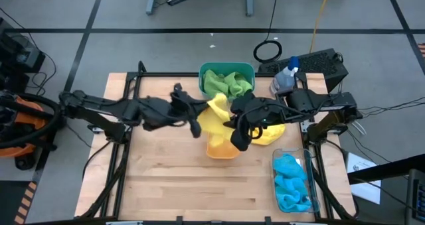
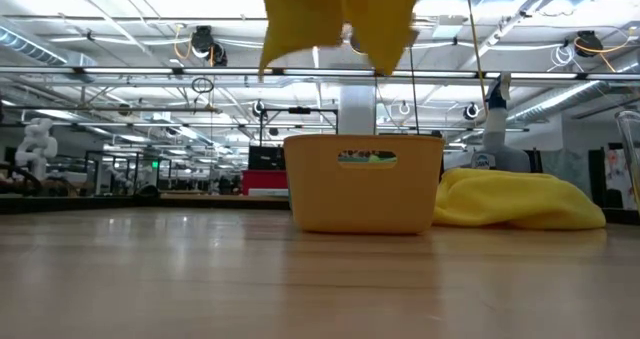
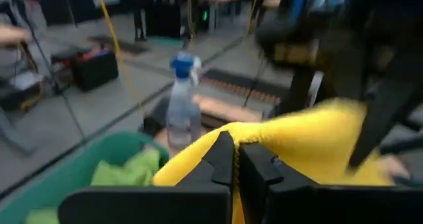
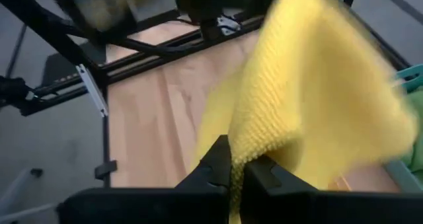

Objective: Sort microfiber towel by color & place in baskets
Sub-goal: Put the left yellow microfiber towel into the yellow bin

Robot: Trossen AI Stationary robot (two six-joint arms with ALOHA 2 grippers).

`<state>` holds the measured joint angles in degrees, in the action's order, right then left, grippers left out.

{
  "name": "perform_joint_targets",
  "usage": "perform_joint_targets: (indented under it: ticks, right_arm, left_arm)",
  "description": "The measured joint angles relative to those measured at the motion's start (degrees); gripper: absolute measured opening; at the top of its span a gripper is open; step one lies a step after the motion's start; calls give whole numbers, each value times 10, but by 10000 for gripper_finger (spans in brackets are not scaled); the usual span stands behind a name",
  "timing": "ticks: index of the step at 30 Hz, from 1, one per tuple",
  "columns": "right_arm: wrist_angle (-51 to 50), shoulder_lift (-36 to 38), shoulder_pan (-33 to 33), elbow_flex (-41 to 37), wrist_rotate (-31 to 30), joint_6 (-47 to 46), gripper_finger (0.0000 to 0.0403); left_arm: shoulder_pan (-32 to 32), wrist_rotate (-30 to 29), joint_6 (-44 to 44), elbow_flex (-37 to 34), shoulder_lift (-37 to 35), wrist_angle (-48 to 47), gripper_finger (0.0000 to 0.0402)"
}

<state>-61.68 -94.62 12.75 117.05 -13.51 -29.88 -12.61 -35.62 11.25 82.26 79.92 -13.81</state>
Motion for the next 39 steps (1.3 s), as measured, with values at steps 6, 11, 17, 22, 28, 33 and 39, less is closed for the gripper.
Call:
perform_joint_targets:
  ticks: [6, 11, 17, 22, 28, 33, 39]
  right_arm:
    - [11, 0, -1, 1, -9, 33, 0]
    - [64, 1, -1, 0, -32, 68, 0]
    - [150, 6, -7, 0, -40, 129, 0]
    - [154, 13, -8, -1, -42, 128, 0]
    - [149, 26, -7, -1, -42, 124, 0]
    - [145, 43, -5, -1, -19, 126, 0]
    - [127, 60, -5, -1, 15, 127, 0]
  left_arm:
    - [35, 117, -59, -1, -51, 36, 5]
    - [62, 283, -27, -1, -67, 51, 4]
    - [62, 230, 32, 1, -68, 13, 26]
    - [63, 216, 52, 1, -69, -29, 87]
    - [62, 238, 81, 0, -71, -84, 169]
    - [61, 257, 105, 0, -90, -94, 208]
    - [61, 266, 94, 1, -123, -21, 212]
